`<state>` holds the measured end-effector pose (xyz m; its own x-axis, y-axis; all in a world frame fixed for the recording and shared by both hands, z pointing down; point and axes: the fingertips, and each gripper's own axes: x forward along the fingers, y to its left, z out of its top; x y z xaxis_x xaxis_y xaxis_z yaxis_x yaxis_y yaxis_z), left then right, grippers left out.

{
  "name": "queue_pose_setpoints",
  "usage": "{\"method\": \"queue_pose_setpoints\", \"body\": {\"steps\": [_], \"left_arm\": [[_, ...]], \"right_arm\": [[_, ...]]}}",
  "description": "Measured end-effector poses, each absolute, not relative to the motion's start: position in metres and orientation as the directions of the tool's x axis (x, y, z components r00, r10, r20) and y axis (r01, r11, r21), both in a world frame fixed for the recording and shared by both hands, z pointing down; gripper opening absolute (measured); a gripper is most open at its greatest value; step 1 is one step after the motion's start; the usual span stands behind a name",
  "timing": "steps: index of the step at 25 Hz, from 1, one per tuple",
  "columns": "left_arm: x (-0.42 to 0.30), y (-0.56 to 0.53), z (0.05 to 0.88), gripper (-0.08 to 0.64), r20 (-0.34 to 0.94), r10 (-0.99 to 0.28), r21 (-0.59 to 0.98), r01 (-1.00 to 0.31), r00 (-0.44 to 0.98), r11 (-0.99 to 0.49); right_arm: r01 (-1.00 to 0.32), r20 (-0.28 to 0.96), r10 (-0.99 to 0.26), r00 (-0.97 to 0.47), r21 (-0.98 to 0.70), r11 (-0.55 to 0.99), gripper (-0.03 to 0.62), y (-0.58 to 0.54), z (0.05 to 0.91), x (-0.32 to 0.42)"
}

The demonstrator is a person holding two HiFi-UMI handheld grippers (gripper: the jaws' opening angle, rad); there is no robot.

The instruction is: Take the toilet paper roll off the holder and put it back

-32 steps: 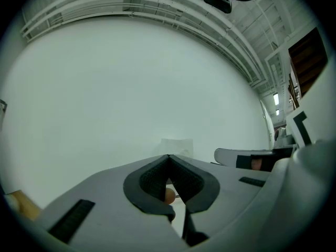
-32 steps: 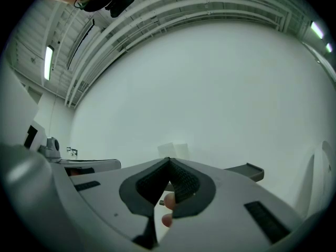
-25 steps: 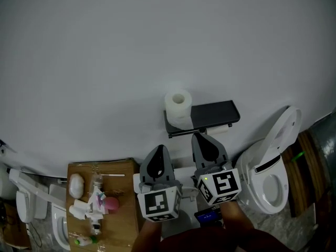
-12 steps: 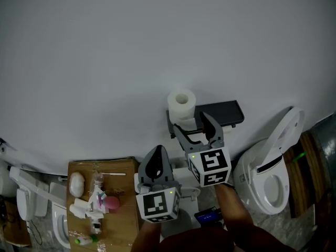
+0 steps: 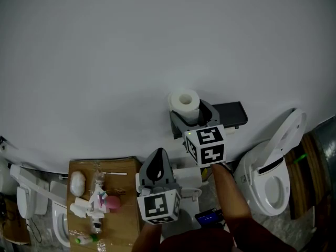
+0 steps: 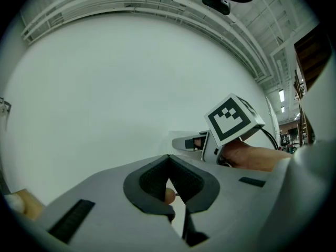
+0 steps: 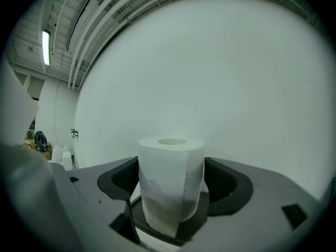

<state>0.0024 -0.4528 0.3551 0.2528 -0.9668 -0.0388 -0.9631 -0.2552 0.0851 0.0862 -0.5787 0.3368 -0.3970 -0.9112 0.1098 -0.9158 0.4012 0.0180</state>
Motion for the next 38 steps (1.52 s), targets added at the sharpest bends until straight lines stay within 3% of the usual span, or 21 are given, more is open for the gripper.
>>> {"method": "queue_pose_setpoints", "body": {"steps": [18, 38], "left_arm": [[-0.011, -0.449, 0.353, 0.005, -0.047, -0.973, 0.100, -0.969, 0.224, -0.228], [-0.002, -0.425, 0.339, 0.005, -0.095, -0.963, 0.069, -0.963, 0.253, -0.260]], "right_arm": [[-0.929, 0.037, -0.929, -0.369, 0.016, 0.369, 0.354, -0.576, 0.330, 0.088], [-0.938, -0.066, -0.936, -0.346, 0.032, 0.345, 0.354, -0.449, 0.304, 0.123]]}}
